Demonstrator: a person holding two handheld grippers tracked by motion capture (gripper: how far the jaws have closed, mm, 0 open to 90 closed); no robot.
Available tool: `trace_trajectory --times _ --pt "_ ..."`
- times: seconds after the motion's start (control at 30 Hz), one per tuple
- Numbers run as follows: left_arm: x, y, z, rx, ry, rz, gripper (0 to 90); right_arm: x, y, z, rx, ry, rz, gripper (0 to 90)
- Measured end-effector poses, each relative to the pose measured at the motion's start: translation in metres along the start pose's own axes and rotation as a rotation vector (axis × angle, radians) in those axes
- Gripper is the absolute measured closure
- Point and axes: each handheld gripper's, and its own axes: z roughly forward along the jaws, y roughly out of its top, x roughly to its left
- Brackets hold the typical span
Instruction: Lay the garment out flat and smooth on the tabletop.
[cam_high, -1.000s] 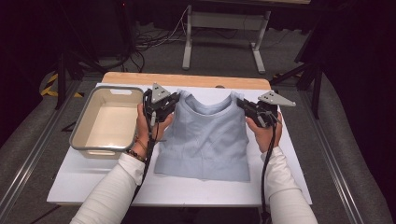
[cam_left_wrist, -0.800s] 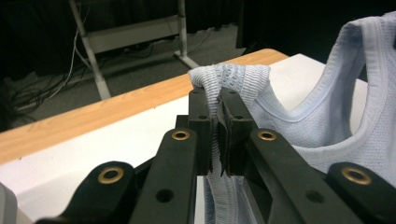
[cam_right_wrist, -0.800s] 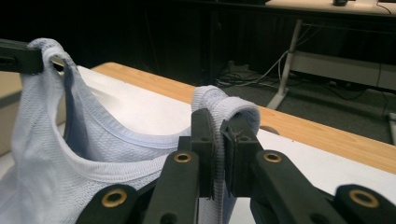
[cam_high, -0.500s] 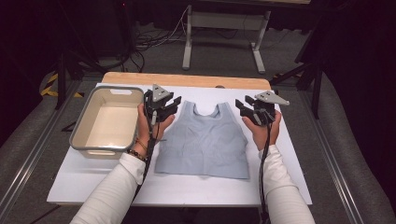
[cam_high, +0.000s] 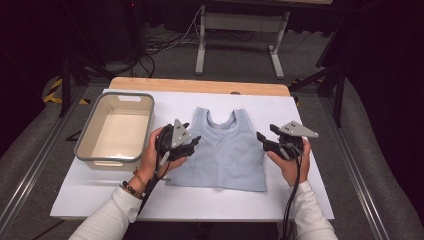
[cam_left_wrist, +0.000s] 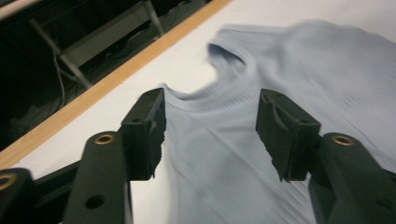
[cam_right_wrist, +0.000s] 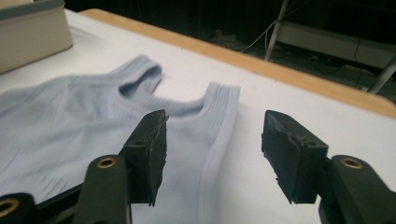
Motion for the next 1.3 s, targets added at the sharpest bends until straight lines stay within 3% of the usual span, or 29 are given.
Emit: trace_trajectory --times 0.03,0.2,0.33,0.37,0.47,0.53,0.6,0.73,0.8,0.9,0.97,1.03,1.17,1.2,1.3 --pt "-0.006 -0.010 -0.008 -0.002 -0.039 0.004 39.2 0.003 -0.011 -0.005 -0.003 0.029 0.001 40.5" --pt "-0.012 -0.027 -0.019 -0.025 -0.066 0.001 35.0 0.005 -0.028 -0.006 0.038 0.029 -0.010 39.9" --pt "-0.019 -0.040 -0.030 -0.018 -0.081 0.023 32.3 0.006 -0.045 -0.001 0.076 0.026 0.026 34.8" --pt "-0.021 -0.048 -0.034 -0.020 -0.110 0.009 31.3 0.005 -0.048 0.001 0.087 0.031 0.028 34.3" --pt "-0.022 -0.056 -0.034 0.011 -0.117 0.011 28.8 0.004 -0.052 0.005 0.106 0.028 0.033 33.2" --pt "-0.022 -0.065 -0.033 0.045 -0.121 -0.010 28.7 -0.001 -0.060 0.011 0.120 0.000 0.068 33.2" --pt "-0.024 -0.076 -0.030 0.092 -0.130 0.007 29.7 -0.004 -0.063 0.013 0.113 -0.001 0.125 35.0" --pt "-0.025 -0.082 -0.026 0.116 -0.166 -0.003 30.4 -0.004 -0.064 0.018 0.145 0.019 0.120 36.7" --pt "-0.025 -0.082 -0.021 0.129 -0.221 -0.001 32.8 -0.003 -0.064 0.020 0.165 0.020 0.109 36.7" --pt "-0.025 -0.083 -0.018 0.150 -0.222 0.041 37.5 -0.003 -0.063 0.023 0.193 0.011 0.106 36.6" --pt "-0.023 -0.086 -0.016 0.160 -0.240 0.008 38.1 -0.002 -0.063 0.028 0.236 0.021 0.096 36.1" --pt "-0.022 -0.088 -0.015 0.159 -0.257 0.006 39.9 -0.002 -0.062 0.030 0.259 0.015 0.096 36.1" --pt "-0.020 -0.088 -0.015 0.167 -0.275 0.007 43.0 -0.003 -0.063 0.030 0.270 0.027 0.116 37.1" --pt "-0.021 -0.089 -0.015 0.171 -0.285 -0.014 44.3 -0.003 -0.063 0.030 0.270 0.027 0.116 37.1" --pt "-0.015 -0.091 -0.014 0.171 -0.343 -0.017 51.0 -0.003 -0.063 0.029 0.274 0.028 0.135 40.6"
